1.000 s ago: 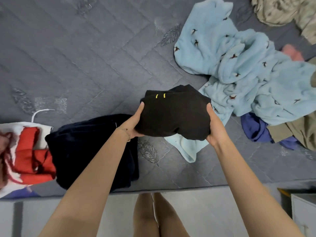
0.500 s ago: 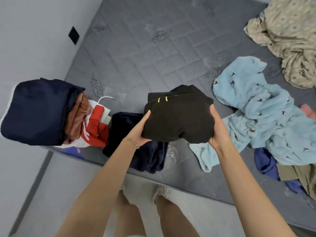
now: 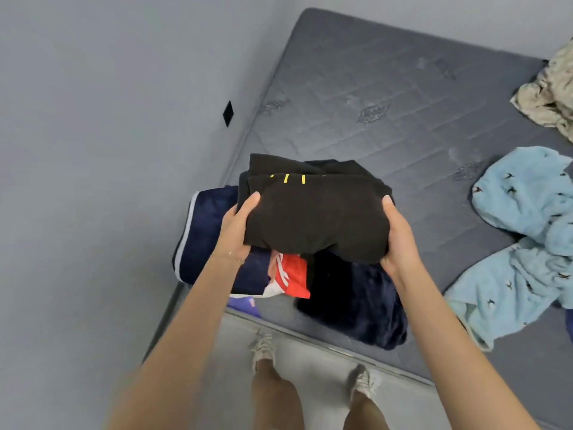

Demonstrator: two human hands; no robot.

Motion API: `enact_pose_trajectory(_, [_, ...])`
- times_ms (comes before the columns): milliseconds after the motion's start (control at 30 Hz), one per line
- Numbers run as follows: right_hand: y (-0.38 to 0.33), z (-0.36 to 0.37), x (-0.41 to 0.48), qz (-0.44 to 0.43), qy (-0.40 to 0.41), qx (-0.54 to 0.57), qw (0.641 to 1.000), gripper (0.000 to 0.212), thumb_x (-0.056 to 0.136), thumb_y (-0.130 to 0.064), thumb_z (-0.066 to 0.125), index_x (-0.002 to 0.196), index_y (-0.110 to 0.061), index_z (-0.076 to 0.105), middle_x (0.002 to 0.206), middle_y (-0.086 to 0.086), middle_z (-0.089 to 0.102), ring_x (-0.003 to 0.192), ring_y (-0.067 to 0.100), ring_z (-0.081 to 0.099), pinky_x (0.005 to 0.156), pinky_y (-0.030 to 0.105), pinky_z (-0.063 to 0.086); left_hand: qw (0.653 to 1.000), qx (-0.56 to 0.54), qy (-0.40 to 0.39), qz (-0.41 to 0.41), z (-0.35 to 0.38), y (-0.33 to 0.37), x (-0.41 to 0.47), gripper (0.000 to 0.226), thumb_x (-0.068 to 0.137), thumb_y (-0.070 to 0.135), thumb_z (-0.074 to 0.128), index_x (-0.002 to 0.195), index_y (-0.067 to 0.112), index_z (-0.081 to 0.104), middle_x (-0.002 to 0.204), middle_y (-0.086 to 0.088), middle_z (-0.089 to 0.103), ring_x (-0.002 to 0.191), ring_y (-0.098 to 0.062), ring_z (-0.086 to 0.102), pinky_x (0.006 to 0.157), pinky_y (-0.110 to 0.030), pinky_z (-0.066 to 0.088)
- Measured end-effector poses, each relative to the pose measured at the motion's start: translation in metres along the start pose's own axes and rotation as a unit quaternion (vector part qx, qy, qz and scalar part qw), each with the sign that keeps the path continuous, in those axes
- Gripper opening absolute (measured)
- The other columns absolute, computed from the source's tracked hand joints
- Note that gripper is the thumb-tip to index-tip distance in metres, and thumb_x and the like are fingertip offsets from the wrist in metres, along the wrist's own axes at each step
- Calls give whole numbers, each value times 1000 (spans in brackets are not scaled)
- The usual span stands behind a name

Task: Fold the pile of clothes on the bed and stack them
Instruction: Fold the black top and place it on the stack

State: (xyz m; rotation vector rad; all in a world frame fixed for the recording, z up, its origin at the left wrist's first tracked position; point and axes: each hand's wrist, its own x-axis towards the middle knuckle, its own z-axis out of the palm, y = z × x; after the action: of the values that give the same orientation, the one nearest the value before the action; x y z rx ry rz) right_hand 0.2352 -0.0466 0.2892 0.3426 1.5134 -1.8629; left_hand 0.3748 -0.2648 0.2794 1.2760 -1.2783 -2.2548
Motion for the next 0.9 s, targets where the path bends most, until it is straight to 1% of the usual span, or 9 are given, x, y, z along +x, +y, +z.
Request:
enact_pose_trajectory(100, [32, 53, -1, 11, 13, 3, 1000, 48, 92, -48, 59, 127, -15, 63, 119, 4, 71, 109, 20, 68, 92, 36, 53, 1000, -3, 15, 4, -57, 27, 14, 27, 93, 32, 64, 113, 16, 67, 106, -3, 74, 103, -20, 69, 82, -29, 56])
enact_pose_trajectory(233, [59, 109, -6, 6, 23, -2, 1000, 30, 97, -40, 57, 115, -18, 67, 111, 1, 74, 100, 16, 71, 83, 30, 57, 999, -11, 37, 0, -112, 46, 28, 38, 91, 30, 66, 120, 6, 66, 114, -9, 72, 107, -24, 68, 87, -32, 55])
enact_pose_trajectory(400, [89, 143, -5, -6, 39, -44, 998, 32, 96, -41, 58, 113, -17, 68, 110, 0, 74, 100, 14, 70, 79, 26, 56, 999, -5, 37, 24, -152, 56, 40, 30, 94, 27, 61, 119, 12, 65, 111, -4, 73, 102, -18, 70, 78, -27, 57])
enact_pose_trajectory(467, [100, 145, -1, -6, 50, -66, 997, 26, 95, -42, 59, 104, -19, 69, 104, -2, 75, 97, 12, 71, 76, 24, 55, 998, 11, 40, 36, -161, 51, 46, 24, 95, 24, 60, 116, 14, 66, 109, -1, 74, 101, -16, 70, 79, -27, 57])
enact_pose_trajectory(533, [110, 144, 3, -4, 66, -99, 993, 24, 94, -42, 61, 96, -20, 70, 98, -5, 75, 94, 10, 70, 76, 23, 55, 996, 45, 66, 42, -168, 42, 54, 13, 94, 21, 63, 105, 13, 65, 97, 5, 75, 91, -12, 70, 74, -23, 57])
enact_pose_trajectory(600, [119, 138, 12, -7, 82, -136, 987, 26, 93, -42, 63, 89, -17, 69, 95, -5, 75, 92, 10, 70, 79, 25, 54, 991, 77, 103, 43, -175, 31, 67, 9, 92, 18, 66, 90, 13, 59, 80, 11, 71, 76, -5, 65, 69, -20, 53])
enact_pose_trajectory(667, [131, 131, 22, -7, 93, -180, 979, 32, 92, -42, 65, 81, -12, 67, 91, -1, 74, 87, 11, 68, 82, 31, 56, 984, 122, 124, 35, -183, 18, 81, 15, 90, 18, 68, 85, 14, 55, 78, 6, 65, 72, -7, 57, 69, -23, 47])
enact_pose_trajectory(800, [150, 121, 34, 16, 109, -235, 966, 64, 87, -51, 66, 95, 11, 61, 100, 21, 70, 100, 34, 66, 95, 51, 51, 970, 194, 146, 29, -193, -3, 97, 19, 91, 20, 68, 79, 15, 54, 77, 3, 57, 70, -5, 50, 67, -19, 43])
enact_pose_trajectory(900, [154, 118, 39, 34, 114, -266, 957, 66, 86, -56, 63, 96, 9, 64, 98, 19, 72, 96, 30, 68, 91, 46, 55, 959, 234, 154, 40, -193, -7, 107, 26, 91, 20, 67, 73, 19, 48, 74, 3, 55, 67, -5, 48, 64, -18, 40])
